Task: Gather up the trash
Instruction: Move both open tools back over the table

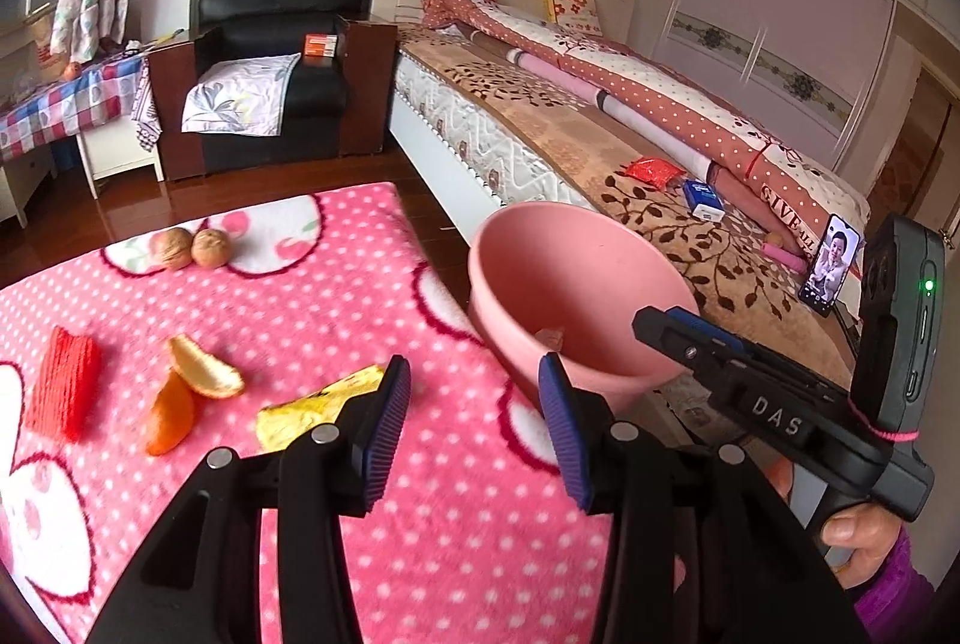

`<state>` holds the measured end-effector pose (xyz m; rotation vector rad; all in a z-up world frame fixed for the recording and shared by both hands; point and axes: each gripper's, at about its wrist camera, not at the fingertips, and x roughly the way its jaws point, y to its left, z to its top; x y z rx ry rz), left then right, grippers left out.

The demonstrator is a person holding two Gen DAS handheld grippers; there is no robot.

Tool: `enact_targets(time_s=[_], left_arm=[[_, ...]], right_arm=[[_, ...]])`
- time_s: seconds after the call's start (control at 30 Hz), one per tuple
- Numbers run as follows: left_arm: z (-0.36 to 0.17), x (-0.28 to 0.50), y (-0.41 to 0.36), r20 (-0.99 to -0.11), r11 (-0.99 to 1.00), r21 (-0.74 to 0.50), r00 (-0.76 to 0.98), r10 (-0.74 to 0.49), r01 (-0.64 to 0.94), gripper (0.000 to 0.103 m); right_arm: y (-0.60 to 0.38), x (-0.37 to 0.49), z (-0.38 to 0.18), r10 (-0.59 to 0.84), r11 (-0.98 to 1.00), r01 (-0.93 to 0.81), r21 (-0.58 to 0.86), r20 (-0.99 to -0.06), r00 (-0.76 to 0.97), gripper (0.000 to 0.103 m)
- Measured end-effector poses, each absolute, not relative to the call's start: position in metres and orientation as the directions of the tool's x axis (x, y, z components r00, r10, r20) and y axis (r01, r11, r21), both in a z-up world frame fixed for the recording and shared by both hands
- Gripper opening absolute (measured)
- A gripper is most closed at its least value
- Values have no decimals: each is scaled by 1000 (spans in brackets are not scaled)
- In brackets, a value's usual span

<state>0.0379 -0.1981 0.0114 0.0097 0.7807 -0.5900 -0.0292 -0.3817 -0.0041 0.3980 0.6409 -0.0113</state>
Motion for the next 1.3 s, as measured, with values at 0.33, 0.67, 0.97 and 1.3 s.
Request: enact_targets(time_s=[0.33, 0.67, 0.97, 1.3], left_arm=[[10, 20, -165, -656, 865, -185, 597, -461, 466, 45], [4, 12, -145, -663, 885, -177, 613, -430, 430, 46], [1, 7, -132, -663, 893, -179, 620, -420, 414, 46], [-6, 9, -111, -672, 908, -188, 625, -397, 375, 46]], right_arm=[[-361, -37, -2, 136, 934, 97, 344, -593, 794, 36], [-348, -42, 0, 147, 943, 73, 326, -601, 785, 36], [-341, -43, 2, 145, 949, 66, 310, -610, 779, 36], [-331, -39, -2, 155, 954, 48, 296, -624, 766, 36]])
